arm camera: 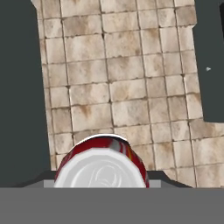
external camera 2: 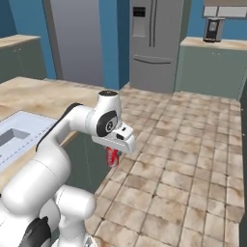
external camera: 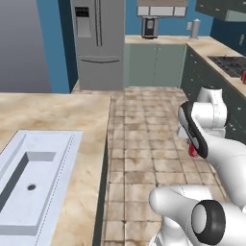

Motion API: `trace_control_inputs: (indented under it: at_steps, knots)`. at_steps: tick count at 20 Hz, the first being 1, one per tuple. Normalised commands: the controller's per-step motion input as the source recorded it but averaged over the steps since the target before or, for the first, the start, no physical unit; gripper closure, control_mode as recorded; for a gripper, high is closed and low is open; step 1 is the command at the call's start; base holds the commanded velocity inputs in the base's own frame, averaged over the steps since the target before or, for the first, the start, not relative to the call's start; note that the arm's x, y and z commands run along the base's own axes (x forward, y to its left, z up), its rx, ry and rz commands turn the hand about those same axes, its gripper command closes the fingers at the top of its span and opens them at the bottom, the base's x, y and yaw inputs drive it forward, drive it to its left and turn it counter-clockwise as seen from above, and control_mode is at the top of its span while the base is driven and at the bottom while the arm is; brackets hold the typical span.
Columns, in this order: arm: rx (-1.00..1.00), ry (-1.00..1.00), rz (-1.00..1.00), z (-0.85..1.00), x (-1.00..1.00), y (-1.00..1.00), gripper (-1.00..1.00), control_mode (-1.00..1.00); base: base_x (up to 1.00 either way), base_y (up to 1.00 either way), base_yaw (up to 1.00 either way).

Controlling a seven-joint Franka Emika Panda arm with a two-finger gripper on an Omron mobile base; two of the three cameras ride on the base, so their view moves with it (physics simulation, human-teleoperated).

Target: Four empty soda cans are scattered around the kitchen. Gather all the cans and cluster them next to the stove for recycling.

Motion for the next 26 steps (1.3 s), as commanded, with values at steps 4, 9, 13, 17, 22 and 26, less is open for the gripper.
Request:
trace_control_inputs:
  at_steps: [4,9,13,17,22,26]
  knots:
    - [0.0,0.0,0.0,0.0,0.0,0.0,1.0,1.0,0.53,-0.28,0.01]
    - [0.0,0.0,0.0,0.0,0.0,0.0,1.0,1.0,0.57,-0.31,0.0]
    - [0.0,0.0,0.0,0.0,0.0,0.0,1.0,1.0,0.55,-0.31,0.0]
    - [0.0,0.0,0.0,0.0,0.0,0.0,1.0,1.0,0.52,-0.28,0.0]
    - [0.0,0.0,0.0,0.0,0.0,0.0,1.0,1.0,0.5,-0.28,0.02]
    - [0.0,0.0,0.0,0.0,0.0,0.0,1.0,1.0,0.5,-0.26,0.02]
